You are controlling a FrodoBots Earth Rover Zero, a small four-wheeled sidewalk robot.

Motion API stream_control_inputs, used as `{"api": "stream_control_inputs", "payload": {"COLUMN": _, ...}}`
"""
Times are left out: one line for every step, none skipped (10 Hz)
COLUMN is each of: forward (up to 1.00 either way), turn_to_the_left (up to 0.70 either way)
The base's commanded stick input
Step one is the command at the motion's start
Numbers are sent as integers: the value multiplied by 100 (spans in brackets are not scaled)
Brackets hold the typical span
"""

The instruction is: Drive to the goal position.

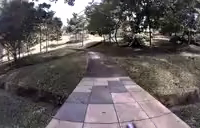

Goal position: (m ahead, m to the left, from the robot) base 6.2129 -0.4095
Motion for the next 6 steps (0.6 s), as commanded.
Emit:
{"api": "stream_control_inputs", "payload": {"forward": 0, "turn_to_the_left": 0}}
{"api": "stream_control_inputs", "payload": {"forward": 0, "turn_to_the_left": 0}}
{"api": "stream_control_inputs", "payload": {"forward": 0, "turn_to_the_left": 0}}
{"api": "stream_control_inputs", "payload": {"forward": 0, "turn_to_the_left": 0}}
{"api": "stream_control_inputs", "payload": {"forward": 0, "turn_to_the_left": 0}}
{"api": "stream_control_inputs", "payload": {"forward": 0, "turn_to_the_left": 0}}
